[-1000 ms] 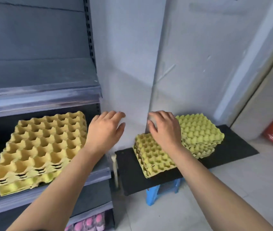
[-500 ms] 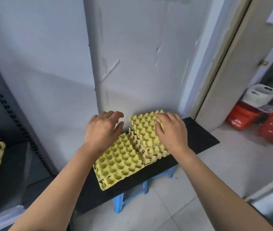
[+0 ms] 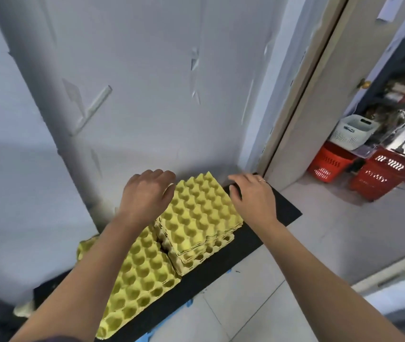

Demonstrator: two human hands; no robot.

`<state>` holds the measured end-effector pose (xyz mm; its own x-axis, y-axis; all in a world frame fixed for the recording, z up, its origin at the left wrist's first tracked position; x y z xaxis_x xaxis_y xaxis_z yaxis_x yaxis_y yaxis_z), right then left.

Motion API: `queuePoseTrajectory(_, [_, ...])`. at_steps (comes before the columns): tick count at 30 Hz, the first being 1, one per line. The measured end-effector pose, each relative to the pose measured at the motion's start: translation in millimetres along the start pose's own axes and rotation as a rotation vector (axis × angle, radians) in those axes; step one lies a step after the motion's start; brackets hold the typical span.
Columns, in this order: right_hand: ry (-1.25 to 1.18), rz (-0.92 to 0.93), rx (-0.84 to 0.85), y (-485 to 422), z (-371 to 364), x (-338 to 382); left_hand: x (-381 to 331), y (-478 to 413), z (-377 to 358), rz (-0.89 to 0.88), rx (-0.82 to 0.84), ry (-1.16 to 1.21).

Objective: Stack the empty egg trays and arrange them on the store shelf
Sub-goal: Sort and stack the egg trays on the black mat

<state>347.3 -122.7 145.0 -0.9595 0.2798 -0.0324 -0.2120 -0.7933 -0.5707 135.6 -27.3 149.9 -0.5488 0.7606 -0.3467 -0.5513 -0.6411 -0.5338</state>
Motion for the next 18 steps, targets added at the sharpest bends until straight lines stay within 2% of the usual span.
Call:
queuePoseTrajectory(7, [-0.021, 0.064, 0.204, -32.9, -77.7, -38.5, 23.9, -18.3, -62.7, 0.149, 0.059, 0.002])
queuePoseTrajectory(11, [-0.049, 0.128, 0.359, -45.6, -125.1, -59.0, 30.0, -19.4, -102.5, 0.353, 0.086, 0.017])
queuePoseTrajectory(18, [-0.125, 0.133, 0.708, -43.6, -216.6, -82.7, 47.3, -8.4, -172.0, 0.733, 0.273, 0.045])
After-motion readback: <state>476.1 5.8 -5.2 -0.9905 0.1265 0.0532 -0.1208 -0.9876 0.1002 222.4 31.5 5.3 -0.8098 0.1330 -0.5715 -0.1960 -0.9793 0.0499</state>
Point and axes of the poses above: each hand's wrist, its own y-axis away from the middle knuckle, its own z-axis out of the back of the hand, x = y × z, the point moved 3 cm from there along -y, towards the middle knuckle, and after that the axes turned 13 degrees about y, right-handed, at the moved point
